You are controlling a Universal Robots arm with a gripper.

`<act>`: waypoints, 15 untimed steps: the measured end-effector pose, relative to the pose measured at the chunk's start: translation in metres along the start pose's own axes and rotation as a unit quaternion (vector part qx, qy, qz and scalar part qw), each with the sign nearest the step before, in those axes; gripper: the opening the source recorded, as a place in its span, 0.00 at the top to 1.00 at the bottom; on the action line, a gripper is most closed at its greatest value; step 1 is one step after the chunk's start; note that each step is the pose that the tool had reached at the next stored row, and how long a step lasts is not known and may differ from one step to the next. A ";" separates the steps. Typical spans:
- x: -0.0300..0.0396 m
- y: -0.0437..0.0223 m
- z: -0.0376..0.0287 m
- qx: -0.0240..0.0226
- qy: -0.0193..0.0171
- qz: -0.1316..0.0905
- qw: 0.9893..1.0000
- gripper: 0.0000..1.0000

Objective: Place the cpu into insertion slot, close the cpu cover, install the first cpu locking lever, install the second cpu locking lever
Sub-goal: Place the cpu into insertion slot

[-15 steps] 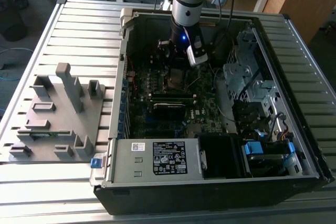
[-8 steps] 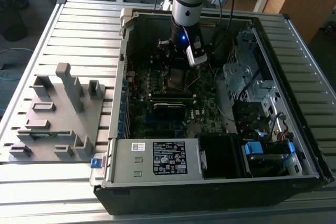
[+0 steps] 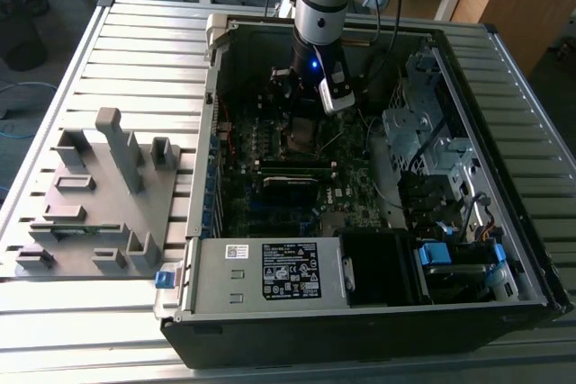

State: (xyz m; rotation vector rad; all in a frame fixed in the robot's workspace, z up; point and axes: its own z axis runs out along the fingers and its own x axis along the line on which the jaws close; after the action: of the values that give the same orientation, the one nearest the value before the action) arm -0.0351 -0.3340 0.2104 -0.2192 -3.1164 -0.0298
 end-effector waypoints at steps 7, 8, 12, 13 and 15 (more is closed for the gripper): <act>0.0000 0.0000 -0.0005 0.000 0.000 0.001 1.000 0.46; 0.0000 0.0000 -0.0007 0.000 0.000 0.001 1.000 0.46; 0.0000 0.0000 -0.0012 0.000 0.000 0.003 1.000 0.46; 0.0000 0.0000 -0.0012 0.000 0.000 0.005 1.000 0.46; 0.0000 0.0000 -0.0012 0.000 0.000 0.012 1.000 0.46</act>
State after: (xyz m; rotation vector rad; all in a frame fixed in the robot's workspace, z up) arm -0.0351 -0.3340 0.2115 -0.2568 -3.1138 -0.0303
